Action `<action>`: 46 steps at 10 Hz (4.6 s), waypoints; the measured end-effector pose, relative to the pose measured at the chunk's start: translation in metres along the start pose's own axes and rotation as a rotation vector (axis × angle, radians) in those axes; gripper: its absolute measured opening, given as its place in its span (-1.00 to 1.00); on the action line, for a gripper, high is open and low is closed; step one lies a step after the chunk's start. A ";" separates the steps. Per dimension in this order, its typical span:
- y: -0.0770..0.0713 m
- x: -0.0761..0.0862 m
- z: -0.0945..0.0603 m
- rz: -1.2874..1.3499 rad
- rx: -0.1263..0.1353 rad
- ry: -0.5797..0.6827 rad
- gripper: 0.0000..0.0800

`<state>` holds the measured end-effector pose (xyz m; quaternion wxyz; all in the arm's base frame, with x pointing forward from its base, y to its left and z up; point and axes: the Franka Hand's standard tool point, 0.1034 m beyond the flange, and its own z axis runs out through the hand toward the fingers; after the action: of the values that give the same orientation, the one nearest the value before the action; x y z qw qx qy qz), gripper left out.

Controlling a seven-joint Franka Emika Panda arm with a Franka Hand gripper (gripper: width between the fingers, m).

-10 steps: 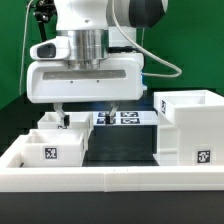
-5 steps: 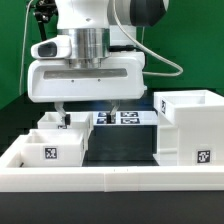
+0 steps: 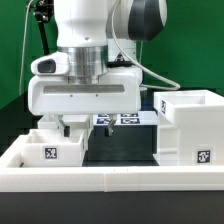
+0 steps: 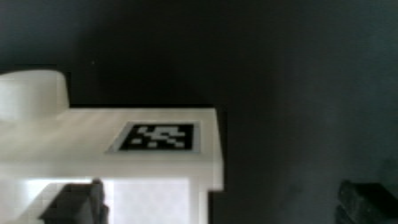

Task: Assemble drawer

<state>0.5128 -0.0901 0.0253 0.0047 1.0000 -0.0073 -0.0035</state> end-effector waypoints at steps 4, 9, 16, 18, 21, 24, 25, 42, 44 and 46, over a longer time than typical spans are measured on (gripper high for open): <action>0.005 -0.004 0.018 -0.001 -0.015 -0.002 0.62; 0.004 -0.003 0.020 -0.003 -0.020 0.005 0.59; 0.004 -0.003 0.020 -0.004 -0.020 0.006 -0.89; 0.004 -0.003 0.020 -0.004 -0.020 0.006 -0.89; 0.003 -0.003 0.019 -0.007 -0.020 0.006 -0.89; -0.015 0.009 -0.013 -0.108 -0.011 0.028 -0.89; -0.015 0.009 -0.015 -0.140 -0.010 0.031 -0.89; -0.014 0.009 -0.004 -1.432 -0.077 -0.084 -0.89; -0.009 0.007 -0.003 -1.532 -0.080 -0.094 -0.89; -0.009 0.007 -0.002 -1.544 -0.081 -0.099 -0.89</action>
Offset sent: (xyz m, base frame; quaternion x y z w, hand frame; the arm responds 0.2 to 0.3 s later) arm -0.0006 -0.0038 -0.0164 0.0009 0.0136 0.0041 0.9999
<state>0.5195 -0.0812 0.0275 0.0371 0.7193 0.6918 -0.0506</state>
